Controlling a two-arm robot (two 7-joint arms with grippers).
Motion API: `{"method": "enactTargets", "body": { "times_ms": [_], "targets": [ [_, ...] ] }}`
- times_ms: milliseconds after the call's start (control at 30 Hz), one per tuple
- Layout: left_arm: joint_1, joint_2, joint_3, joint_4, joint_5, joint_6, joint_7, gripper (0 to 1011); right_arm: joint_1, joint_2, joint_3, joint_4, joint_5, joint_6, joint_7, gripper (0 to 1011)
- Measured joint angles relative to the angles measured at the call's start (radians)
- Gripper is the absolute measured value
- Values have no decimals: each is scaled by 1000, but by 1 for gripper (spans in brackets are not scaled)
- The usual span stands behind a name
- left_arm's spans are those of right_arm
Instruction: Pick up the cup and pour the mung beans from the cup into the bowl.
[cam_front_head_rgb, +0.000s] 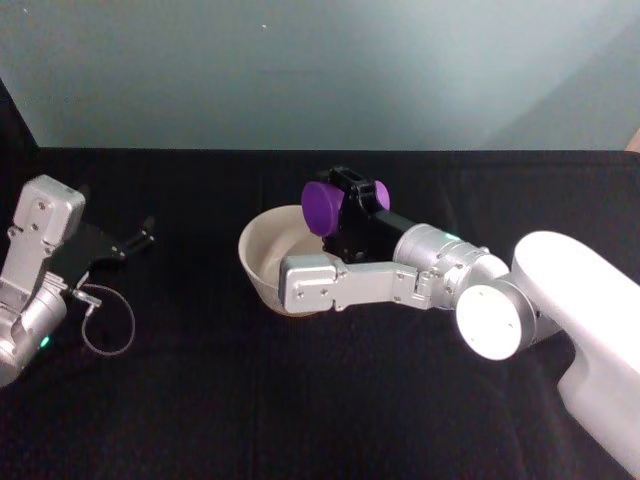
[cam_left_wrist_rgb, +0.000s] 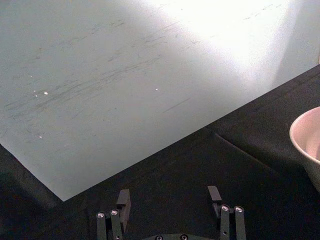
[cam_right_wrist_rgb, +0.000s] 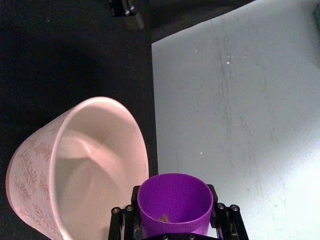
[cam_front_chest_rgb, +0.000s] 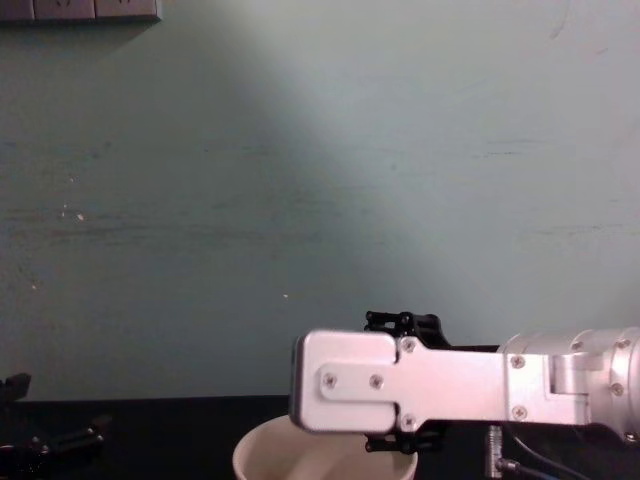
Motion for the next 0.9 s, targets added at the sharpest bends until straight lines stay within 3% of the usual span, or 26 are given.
{"method": "enactTargets", "body": {
  "times_ms": [200,633,900],
  "targets": [
    [0,0,0,0,0,0,0,1000,18,2,-30,5,-64,7,-3,754],
    [0,0,0,0,0,0,0,1000,41,2,-71,13,-157,25,-11,754],
    [0,0,0,0,0,0,0,1000,48,4,-86,15,-190,25,-14,754]
  ]
}}
